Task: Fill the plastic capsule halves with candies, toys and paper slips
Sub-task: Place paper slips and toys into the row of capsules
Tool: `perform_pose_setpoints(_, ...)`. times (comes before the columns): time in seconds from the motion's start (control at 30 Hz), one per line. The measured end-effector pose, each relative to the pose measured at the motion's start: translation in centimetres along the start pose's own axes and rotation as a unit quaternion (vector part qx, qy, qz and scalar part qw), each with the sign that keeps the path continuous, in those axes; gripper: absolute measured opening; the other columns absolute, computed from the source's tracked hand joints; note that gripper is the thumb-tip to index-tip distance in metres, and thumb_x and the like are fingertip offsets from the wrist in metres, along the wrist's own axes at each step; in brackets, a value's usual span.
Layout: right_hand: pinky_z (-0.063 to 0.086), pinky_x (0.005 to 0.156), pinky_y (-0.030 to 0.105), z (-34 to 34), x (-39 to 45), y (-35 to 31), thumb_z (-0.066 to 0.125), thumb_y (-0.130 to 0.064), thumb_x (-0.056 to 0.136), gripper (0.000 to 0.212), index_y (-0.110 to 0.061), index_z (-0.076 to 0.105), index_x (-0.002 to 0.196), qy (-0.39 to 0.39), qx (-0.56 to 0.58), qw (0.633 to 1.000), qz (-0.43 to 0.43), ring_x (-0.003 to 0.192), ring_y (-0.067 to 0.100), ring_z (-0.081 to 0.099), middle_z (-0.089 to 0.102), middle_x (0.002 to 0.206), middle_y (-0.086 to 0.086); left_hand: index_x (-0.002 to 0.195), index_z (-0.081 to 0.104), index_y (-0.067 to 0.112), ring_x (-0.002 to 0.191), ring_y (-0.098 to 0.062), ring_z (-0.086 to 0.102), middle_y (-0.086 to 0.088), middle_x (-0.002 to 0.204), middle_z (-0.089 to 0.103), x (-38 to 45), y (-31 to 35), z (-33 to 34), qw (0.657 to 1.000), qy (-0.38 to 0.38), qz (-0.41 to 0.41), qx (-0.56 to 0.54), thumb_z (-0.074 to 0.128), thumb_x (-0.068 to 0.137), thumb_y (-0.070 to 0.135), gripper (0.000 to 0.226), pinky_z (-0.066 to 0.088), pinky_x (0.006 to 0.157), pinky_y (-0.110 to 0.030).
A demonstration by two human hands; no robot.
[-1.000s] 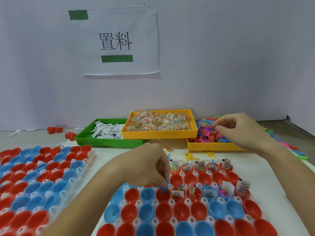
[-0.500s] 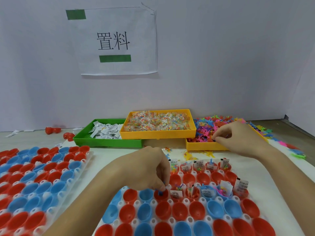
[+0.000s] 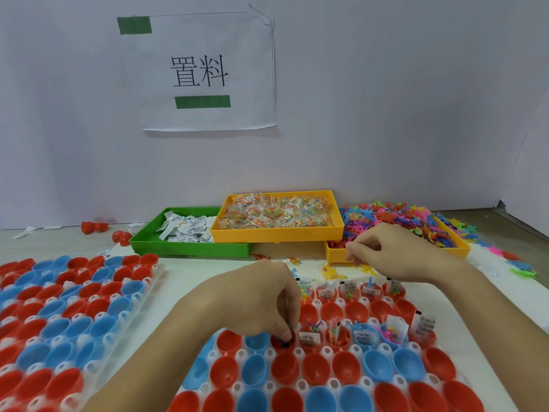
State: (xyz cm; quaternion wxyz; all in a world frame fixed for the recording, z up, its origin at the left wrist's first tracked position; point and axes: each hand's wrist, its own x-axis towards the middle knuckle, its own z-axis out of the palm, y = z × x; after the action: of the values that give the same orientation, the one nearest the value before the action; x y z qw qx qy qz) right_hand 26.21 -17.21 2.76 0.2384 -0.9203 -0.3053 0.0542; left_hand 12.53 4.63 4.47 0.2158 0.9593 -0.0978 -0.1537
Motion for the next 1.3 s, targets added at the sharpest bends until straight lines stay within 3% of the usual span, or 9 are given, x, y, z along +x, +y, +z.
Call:
perform_pose_setpoints(0.27, 0.045, 0.092, 0.027, 0.6, -0.2, -1.6, 0.017, -0.069, 0.085, 0.077, -0.025, 0.079, 0.093, -0.06, 0.025, 0.998, 0.024, 0.099, 0.0, 0.062, 0.071, 0.106, -0.013, 0.085, 0.069, 0.028, 0.057, 0.003, 0.061, 0.011, 0.076, 0.072, -0.3, -0.2, -0.8, 0.999, 0.051, -0.005, 0.002, 0.083, 0.076, 0.035, 0.018, 0.051, 0.061, -0.017)
perform_pose_setpoints(0.37, 0.036, 0.091, 0.026, 1.2, 0.0, -1.9, 0.013, -0.064, 0.094, 0.079, -0.023, 0.079, 0.099, -0.083, 0.013, 0.996, 0.031, 0.117, 0.009, 0.058, 0.067, 0.121, -0.009, 0.089, 0.068, 0.032, 0.063, 0.002, 0.061, 0.014, 0.078, 0.069, -0.7, 0.0, -1.2, 0.997, 0.077, 0.0, 0.013, 0.08, 0.079, 0.039, 0.017, 0.045, 0.054, -0.01)
perform_pose_setpoints(0.47, 0.035, 0.09, 0.026, 1.4, 0.1, -2.1, 0.016, -0.059, 0.1, 0.075, -0.019, 0.079, 0.102, -0.089, 0.011, 0.995, 0.045, 0.108, 0.01, 0.057, 0.062, 0.137, -0.002, 0.089, 0.067, 0.033, 0.065, 0.001, 0.061, 0.016, 0.079, 0.068, -0.9, 0.1, -1.5, 0.996, 0.085, 0.006, 0.011, 0.078, 0.081, 0.04, 0.015, 0.045, 0.054, -0.011)
perform_pose_setpoints(0.53, 0.04, 0.086, 0.026, 1.5, 0.1, -2.1, 0.017, -0.058, 0.101, 0.076, -0.012, 0.078, 0.103, -0.094, 0.012, 0.994, 0.053, 0.097, 0.009, 0.058, 0.07, 0.121, -0.01, 0.091, 0.068, 0.032, 0.065, 0.001, 0.062, 0.015, 0.081, 0.069, -0.9, 0.1, -1.5, 0.996, 0.09, 0.009, 0.012, 0.077, 0.082, 0.039, 0.015, 0.046, 0.057, -0.013)
perform_pose_setpoints(0.63, 0.05, 0.077, 0.029, 1.5, 0.1, -1.9, 0.019, -0.055, 0.102, 0.081, 0.008, 0.07, 0.109, -0.1, -0.014, 0.994, 0.05, 0.073, 0.009, 0.065, 0.065, 0.062, -0.031, 0.089, 0.067, 0.034, 0.065, 0.002, 0.061, 0.016, 0.079, 0.068, -1.0, 0.0, -1.5, 0.995, 0.101, 0.014, 0.01, 0.077, 0.082, 0.04, 0.013, 0.045, 0.057, -0.012)
perform_pose_setpoints(0.8, 0.051, 0.095, 0.037, 1.5, 0.5, -0.8, 0.027, -0.05, 0.104, 0.074, 0.009, 0.071, 0.103, -0.062, 0.002, 0.997, 0.044, 0.101, 0.022, 0.07, 0.071, 0.117, -0.002, 0.088, 0.067, 0.036, 0.067, 0.0, 0.062, 0.019, 0.077, 0.066, -1.0, -0.2, -1.6, 0.994, 0.108, 0.019, -0.001, 0.073, 0.084, 0.042, 0.01, 0.047, 0.06, -0.015)
perform_pose_setpoints(0.93, 0.053, 0.094, 0.045, 1.1, 0.6, -0.1, 0.029, -0.052, 0.103, 0.074, 0.008, 0.066, 0.08, -0.033, 0.023, 0.999, 0.037, 0.102, 0.033, 0.069, 0.073, 0.106, -0.005, 0.089, 0.067, 0.036, 0.067, 0.0, 0.062, 0.024, 0.074, 0.064, -1.0, -0.3, -1.8, 0.993, 0.116, 0.021, -0.001, 0.071, 0.085, 0.046, 0.011, 0.046, 0.058, -0.013)
perform_pose_setpoints(1.1, 0.048, 0.088, 0.032, 1.3, 0.2, -0.8, 0.022, -0.058, 0.101, 0.062, -0.028, 0.076, 0.096, -0.048, 0.015, 0.998, 0.047, 0.098, 0.016, 0.066, 0.072, 0.095, -0.001, 0.09, 0.068, 0.035, 0.07, 0.0, 0.062, 0.018, 0.079, 0.066, -1.0, -0.3, -1.7, 0.992, 0.12, 0.022, 0.007, 0.067, 0.087, 0.048, 0.014, 0.043, 0.058, -0.011)
perform_pose_setpoints(1.3, 0.054, 0.092, 0.043, 1.8, 0.4, -0.6, 0.026, -0.055, 0.103, 0.073, 0.0, 0.073, 0.103, -0.072, -0.003, 0.995, 0.073, 0.093, 0.022, 0.071, 0.075, 0.104, 0.011, 0.09, 0.068, 0.035, 0.07, 0.001, 0.061, 0.019, 0.079, 0.066, -1.1, -0.2, -1.8, 0.992, 0.122, 0.015, 0.006, 0.066, 0.088, 0.049, 0.014, 0.045, 0.061, -0.015)
